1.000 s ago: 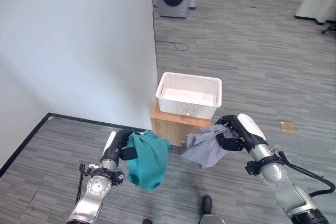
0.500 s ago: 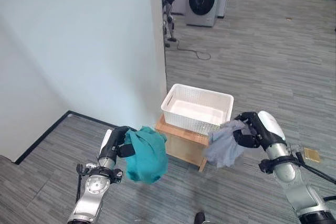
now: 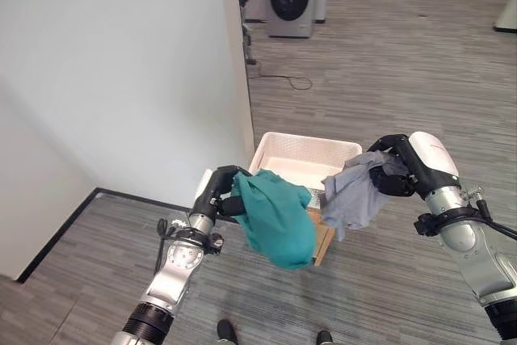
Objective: Pick up bed clothes into laundry basket.
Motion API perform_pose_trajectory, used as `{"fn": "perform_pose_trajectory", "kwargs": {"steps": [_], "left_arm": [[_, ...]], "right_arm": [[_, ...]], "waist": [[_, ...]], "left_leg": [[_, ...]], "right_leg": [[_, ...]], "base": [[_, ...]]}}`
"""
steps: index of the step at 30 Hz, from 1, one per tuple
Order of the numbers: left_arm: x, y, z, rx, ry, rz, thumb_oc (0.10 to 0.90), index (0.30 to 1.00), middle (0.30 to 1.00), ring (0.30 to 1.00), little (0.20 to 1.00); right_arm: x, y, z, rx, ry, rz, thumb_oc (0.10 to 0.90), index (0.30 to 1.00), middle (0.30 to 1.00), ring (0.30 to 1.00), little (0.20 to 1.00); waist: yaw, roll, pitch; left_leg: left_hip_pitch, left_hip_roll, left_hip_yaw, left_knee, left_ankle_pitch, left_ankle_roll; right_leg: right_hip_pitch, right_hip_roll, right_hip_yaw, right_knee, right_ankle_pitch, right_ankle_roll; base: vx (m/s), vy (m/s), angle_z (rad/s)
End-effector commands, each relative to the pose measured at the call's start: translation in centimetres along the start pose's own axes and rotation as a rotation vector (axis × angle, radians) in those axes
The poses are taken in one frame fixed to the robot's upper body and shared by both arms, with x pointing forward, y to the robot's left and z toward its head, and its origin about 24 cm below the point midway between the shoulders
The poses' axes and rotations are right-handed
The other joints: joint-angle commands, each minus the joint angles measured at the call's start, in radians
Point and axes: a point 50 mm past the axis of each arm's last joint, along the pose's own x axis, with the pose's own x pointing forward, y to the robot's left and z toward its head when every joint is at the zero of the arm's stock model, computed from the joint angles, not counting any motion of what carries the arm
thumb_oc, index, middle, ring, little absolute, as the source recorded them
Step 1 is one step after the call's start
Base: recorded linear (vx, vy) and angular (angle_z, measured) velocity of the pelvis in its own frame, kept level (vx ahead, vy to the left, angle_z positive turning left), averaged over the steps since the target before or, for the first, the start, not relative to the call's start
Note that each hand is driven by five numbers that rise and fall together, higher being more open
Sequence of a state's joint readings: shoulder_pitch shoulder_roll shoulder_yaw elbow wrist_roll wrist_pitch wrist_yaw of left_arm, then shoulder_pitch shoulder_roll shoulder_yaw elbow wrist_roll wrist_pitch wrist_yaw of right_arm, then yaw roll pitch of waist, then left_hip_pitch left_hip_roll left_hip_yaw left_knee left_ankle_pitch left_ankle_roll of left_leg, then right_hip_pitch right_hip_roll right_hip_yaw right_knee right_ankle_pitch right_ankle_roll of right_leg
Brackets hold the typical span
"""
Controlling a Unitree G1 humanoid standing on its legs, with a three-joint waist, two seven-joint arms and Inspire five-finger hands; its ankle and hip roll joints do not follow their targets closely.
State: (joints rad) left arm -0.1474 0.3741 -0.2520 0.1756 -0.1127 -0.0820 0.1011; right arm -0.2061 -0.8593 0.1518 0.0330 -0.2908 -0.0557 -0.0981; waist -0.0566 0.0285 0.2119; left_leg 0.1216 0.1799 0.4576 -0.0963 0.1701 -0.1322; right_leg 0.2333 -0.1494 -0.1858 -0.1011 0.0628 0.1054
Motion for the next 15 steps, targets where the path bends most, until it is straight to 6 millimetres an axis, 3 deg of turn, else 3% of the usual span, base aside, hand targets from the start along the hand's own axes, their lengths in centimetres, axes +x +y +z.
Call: {"fn": "perform_pose_trajectory", "kwargs": {"steps": [1,2,3,5,7,11,12,15], "left_arm": [[0.8,-1.1,5.9,-0.070,-0.301,-0.025,0.400,0.300,0.300,0.300,0.300],[0.8,-1.1,5.9,-0.071,-0.302,-0.024,0.400,0.300,0.300,0.300,0.300],[0.6,-1.2,6.0,-0.067,-0.304,-0.042,0.400,0.300,0.300,0.300,0.300],[0.3,-1.2,5.6,-0.062,-0.291,-0.050,0.400,0.300,0.300,0.300,0.300],[0.2,-1.0,5.4,-0.052,-0.284,-0.050,0.400,0.300,0.300,0.300,0.300],[0.0,-1.1,5.5,-0.061,-0.290,-0.071,0.400,0.300,0.300,0.300,0.300],[0.1,-1.6,5.6,-0.070,-0.292,-0.099,0.400,0.300,0.300,0.300,0.300],[0.4,-1.9,5.7,-0.062,-0.296,-0.117,0.400,0.300,0.300,0.300,0.300]], "right_arm": [[3.7,-9.5,5.1,-0.134,-0.245,-0.341,0.400,0.300,0.300,0.300,0.300],[3.7,-9.5,5.1,-0.134,-0.246,-0.341,0.400,0.300,0.300,0.300,0.300],[4.2,-10.0,5.1,-0.170,-0.233,-0.347,0.400,0.300,0.300,0.300,0.300],[5.0,-10.3,4.8,-0.199,-0.201,-0.338,0.400,0.300,0.300,0.300,0.300],[5.5,-10.8,5.1,-0.206,-0.200,-0.350,0.400,0.300,0.300,0.300,0.300],[5.7,-11.9,5.1,-0.245,-0.188,-0.367,0.400,0.300,0.300,0.300,0.300],[5.4,-12.6,4.4,-0.270,-0.153,-0.378,0.400,0.300,0.300,0.300,0.300],[4.8,-13.0,3.2,-0.300,-0.105,-0.379,0.400,0.300,0.300,0.300,0.300]], "waist": [[0.051,-0.026,-0.095],[0.050,-0.027,-0.094],[0.062,-0.035,-0.089],[0.066,-0.046,-0.071],[0.064,-0.046,-0.045],[0.064,-0.045,-0.027],[0.053,-0.048,-0.017],[0.040,-0.064,-0.020]], "left_leg": [[-0.114,0.000,0.030,0.027,-0.003,0.013],[-0.113,-0.002,0.032,0.027,-0.005,0.014],[-0.089,-0.025,0.028,0.021,-0.048,0.045],[-0.040,-0.055,0.017,0.015,-0.104,0.065],[-0.015,-0.059,0.038,0.009,-0.109,0.088],[0.005,-0.066,0.002,0.009,-0.150,0.071],[-0.009,-0.055,0.000,0.009,-0.139,0.064],[-0.021,-0.051,-0.020,0.009,-0.145,0.053]], "right_leg": [[0.094,-0.005,-0.069,0.042,-0.211,0.032],[0.093,-0.007,-0.069,0.045,-0.213,0.033],[0.029,-0.027,-0.075,0.174,-0.214,0.054],[-0.048,-0.076,-0.072,0.342,-0.169,0.118],[-0.158,-0.106,-0.074,0.480,-0.117,0.137],[-0.201,-0.124,-0.105,0.402,-0.153,0.114],[-0.203,-0.109,-0.114,0.282,-0.142,0.086],[-0.183,-0.102,-0.102,0.174,-0.118,0.091]], "base": [[0.19,0.069,-0.04],[0.29,0.134,0.04],[0.15,0.110,-0.06],[0.21,0.148,-0.12],[0.09,0.106,-0.14],[0.09,0.003,-0.15],[0.01,-0.084,0.03],[0.06,-0.116,0.43]]}}
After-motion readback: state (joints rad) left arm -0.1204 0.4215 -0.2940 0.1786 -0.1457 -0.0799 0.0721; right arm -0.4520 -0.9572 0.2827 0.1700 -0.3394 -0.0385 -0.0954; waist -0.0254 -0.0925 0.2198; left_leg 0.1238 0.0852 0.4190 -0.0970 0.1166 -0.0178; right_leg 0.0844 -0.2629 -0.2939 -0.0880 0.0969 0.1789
